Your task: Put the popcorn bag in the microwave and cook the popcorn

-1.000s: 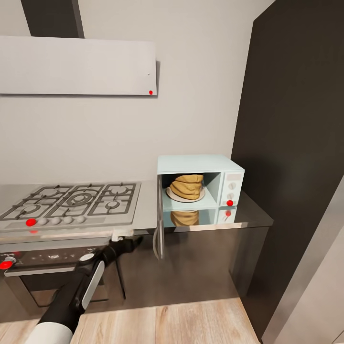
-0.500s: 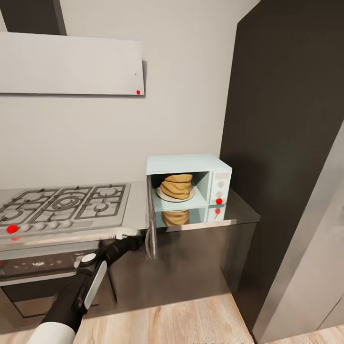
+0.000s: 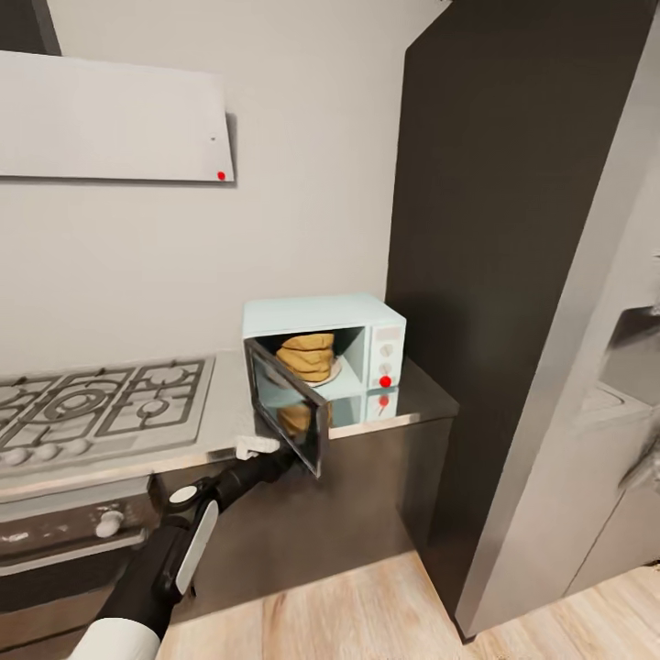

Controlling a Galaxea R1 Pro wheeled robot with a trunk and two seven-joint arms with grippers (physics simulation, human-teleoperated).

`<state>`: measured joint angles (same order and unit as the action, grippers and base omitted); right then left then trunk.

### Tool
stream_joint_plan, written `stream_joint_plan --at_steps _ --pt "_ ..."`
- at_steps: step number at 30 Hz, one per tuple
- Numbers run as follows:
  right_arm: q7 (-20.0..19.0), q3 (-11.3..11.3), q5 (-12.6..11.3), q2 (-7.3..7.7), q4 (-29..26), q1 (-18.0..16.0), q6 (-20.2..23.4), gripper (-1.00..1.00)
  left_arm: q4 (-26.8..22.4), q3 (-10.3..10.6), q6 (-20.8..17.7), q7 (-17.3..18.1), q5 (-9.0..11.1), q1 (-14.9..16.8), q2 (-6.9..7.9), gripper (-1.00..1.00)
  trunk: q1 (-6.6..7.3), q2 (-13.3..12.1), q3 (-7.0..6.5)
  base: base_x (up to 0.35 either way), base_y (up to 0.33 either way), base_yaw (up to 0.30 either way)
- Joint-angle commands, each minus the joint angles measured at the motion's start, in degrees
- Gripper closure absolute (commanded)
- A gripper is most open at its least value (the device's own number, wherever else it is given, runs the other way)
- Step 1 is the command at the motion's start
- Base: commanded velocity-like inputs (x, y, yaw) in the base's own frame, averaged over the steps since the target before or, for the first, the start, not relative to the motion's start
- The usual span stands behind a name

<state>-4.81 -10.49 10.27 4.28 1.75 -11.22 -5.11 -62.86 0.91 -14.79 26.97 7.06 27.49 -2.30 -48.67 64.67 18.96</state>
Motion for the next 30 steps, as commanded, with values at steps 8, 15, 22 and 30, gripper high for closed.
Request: stream_joint_plan --at_steps 8,15,22,30 --pt "-0.12 -0.55 0.51 0.13 0.19 -0.11 -0.33 -1.00 0.10 -0.03 -0.50 0.02 0.48 0.02 -0.32 -1.00 0.00 0.04 0.07 0.000 0.000 -0.242" --pt "-0.12 -0.58 0.53 0.22 0.19 -0.11 -0.33 -1.00 -0.02 -0.03 1.41 -0.15 0.00 0.02 -0.37 -1.00 0.00 0.04 0.07 0.000 0.000 -0.182" --pt "-0.12 -0.58 0.43 -0.07 0.19 -0.08 -0.33 -1.00 -1.50 0.28 2.98 -0.63 -3.72 0.02 -2.82 -1.00 0.00 0.04 0.07 0.000 0.000 -0.005" --pt "-0.12 -0.58 0.46 -0.23 0.19 -0.11 -0.32 -1.00 -2.94 0.25 3.27 -3.70 -12.07 0.02 -6.24 -1.00 0.00 0.04 0.07 0.000 0.000 0.000"
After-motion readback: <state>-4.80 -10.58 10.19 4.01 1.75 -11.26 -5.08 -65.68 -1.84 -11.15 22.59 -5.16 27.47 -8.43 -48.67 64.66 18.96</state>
